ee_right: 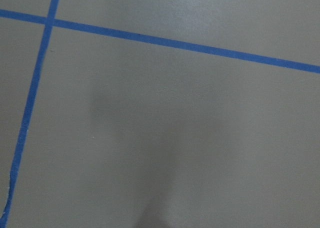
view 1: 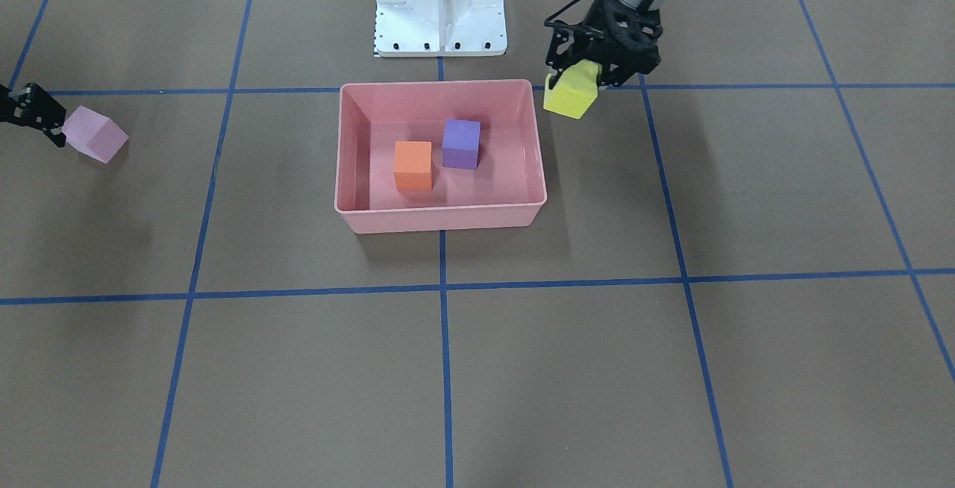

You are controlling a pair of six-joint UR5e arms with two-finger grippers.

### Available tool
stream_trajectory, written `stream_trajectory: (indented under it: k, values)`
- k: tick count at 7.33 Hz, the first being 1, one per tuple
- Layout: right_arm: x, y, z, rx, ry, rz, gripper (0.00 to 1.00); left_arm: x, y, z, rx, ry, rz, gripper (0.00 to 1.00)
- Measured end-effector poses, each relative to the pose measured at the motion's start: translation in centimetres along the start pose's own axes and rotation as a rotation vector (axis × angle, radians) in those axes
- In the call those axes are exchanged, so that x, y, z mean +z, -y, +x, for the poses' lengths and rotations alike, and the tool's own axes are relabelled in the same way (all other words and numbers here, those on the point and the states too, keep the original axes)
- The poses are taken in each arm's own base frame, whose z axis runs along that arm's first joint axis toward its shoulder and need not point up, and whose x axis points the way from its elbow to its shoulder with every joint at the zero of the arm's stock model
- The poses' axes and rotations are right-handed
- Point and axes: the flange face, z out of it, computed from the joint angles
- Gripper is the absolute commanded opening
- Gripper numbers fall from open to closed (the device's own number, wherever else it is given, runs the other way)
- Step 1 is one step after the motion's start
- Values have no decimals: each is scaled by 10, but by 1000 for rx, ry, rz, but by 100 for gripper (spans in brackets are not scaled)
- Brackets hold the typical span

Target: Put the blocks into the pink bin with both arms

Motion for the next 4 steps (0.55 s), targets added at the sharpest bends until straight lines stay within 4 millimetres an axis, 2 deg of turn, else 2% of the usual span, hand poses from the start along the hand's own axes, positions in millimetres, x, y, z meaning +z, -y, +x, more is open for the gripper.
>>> stream_trajectory:
  k: [1,2,3,4]
  values:
    - [3,-5,6,44,-3,-5,100,2,21,47,-58,-11,5,100]
    - [5,-7,8,91,0,1,100,6,40,86,-118,-25,10,100]
    - [8,-7,10,145,16,21,100,7,51,108,-155,-34,14,100]
    - [12,-11,12,208,40,46,100,7,56,117,-172,-39,16,100]
